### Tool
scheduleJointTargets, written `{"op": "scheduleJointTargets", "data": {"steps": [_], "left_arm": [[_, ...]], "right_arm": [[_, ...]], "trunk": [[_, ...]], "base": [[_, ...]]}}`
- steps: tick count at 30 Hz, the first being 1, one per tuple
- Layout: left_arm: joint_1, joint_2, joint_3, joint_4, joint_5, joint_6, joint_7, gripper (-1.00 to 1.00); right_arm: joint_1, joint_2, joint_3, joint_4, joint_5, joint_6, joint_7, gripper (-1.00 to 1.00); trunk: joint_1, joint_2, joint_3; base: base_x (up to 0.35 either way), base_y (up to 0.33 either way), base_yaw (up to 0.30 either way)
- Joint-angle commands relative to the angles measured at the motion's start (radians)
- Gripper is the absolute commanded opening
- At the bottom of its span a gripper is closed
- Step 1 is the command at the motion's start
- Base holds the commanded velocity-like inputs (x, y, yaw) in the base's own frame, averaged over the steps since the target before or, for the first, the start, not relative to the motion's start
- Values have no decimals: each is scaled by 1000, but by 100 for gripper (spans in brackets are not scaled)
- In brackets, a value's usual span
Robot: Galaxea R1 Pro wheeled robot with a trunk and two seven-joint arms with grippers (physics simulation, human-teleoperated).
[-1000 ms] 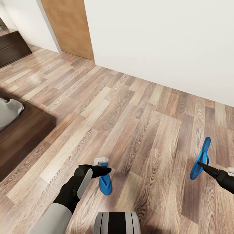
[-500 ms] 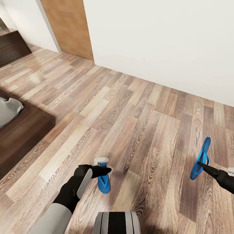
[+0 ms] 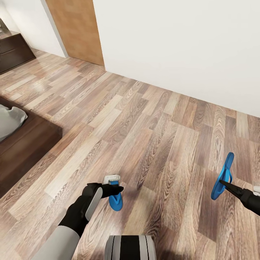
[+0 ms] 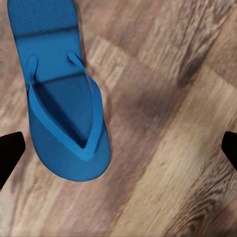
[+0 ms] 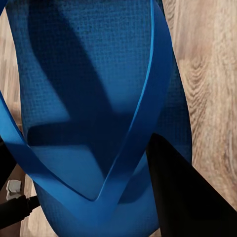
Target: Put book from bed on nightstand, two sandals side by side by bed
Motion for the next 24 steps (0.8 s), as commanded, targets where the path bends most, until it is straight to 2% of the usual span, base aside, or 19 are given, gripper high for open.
{"op": "scheduleJointTargets", "data": {"steps": [1,5,8,9,12,13,15,18,24], "left_arm": [[0,0,1,-1,5,4,6,100],[0,1,5,0,3,2,15,100],[0,1,3,0,2,-2,59,100],[0,0,1,0,3,-14,83,100],[0,0,0,0,6,-58,95,100],[0,-1,-1,8,7,-98,99,100],[0,-1,-2,40,7,-114,99,100],[0,-1,-2,89,9,-192,99,100],[0,-1,-2,99,9,-220,97,100]], "right_arm": [[-1,0,-1,0,-4,10,-1,-100],[-1,0,-1,0,-4,10,-1,-100],[-1,0,-1,0,-4,10,-1,-100],[-1,0,-1,0,-4,10,-1,-100],[-1,0,0,0,-4,10,-1,-100],[-1,1,0,0,-3,10,-1,-100],[-1,1,0,0,-3,10,-1,-100],[-1,1,0,0,-3,10,-1,-100],[-1,1,0,0,-3,10,-1,-100]], "trunk": [[0,0,-1],[0,0,-1],[0,0,-1],[0,0,-1],[0,0,-1],[0,0,-1],[0,0,-1],[0,0,-1],[2,-1,-20]], "base": [[-4,0,0],[-1,0,0],[0,0,0],[0,0,0],[0,0,0],[0,0,0],[0,0,0],[0,0,0],[0,0,0]]}}
